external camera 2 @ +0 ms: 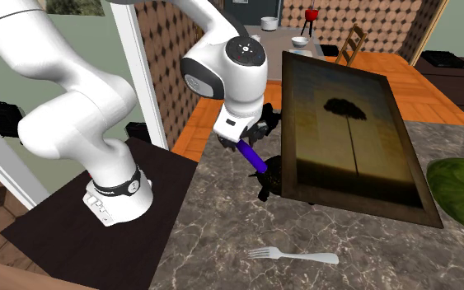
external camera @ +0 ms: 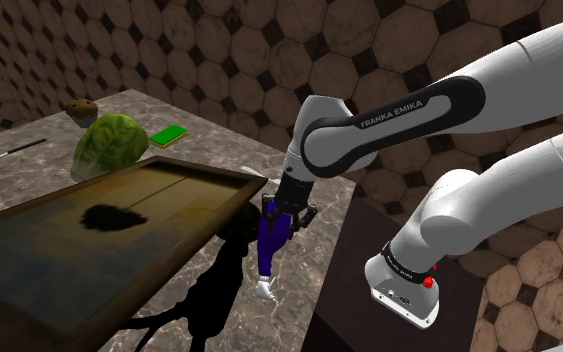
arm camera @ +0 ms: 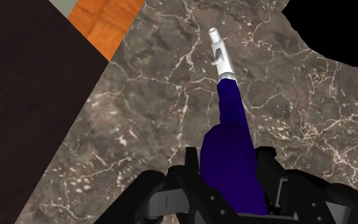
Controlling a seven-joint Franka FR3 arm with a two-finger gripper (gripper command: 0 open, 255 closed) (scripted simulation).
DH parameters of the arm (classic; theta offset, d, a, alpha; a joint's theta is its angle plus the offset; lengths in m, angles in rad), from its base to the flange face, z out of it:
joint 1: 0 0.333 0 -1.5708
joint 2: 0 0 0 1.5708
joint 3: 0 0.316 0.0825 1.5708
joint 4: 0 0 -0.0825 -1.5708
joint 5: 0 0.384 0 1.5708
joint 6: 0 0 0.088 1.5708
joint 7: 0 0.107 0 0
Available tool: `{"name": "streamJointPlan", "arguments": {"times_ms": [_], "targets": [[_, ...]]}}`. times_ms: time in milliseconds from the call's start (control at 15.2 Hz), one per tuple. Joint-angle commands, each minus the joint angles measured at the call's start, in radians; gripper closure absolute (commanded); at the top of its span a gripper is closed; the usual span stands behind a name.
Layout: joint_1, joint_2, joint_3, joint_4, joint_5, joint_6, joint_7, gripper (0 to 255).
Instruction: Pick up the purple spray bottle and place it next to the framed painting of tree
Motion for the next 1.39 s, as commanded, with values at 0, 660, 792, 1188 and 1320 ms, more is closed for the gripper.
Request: {"name": "streamJointPlan", "arguments": {"times_ms": [0,660,792,1188,1320], "targets": [[-0.001,0.004,0.001,-0.004,-0.001,0.001,0.0,255],[-0.018,-0.063,-0.034,0.015,-0.045,-0.09,0.016,0],[-0.034,-0.112,-0.066,0.039,-0.084,-0.167,0.028,0],[-0.034,-0.112,-0.066,0.039,-0.084,-0.167,0.029,0],[-0.034,-0.112,-0.066,0.039,-0.084,-0.167,0.029,0]]}}
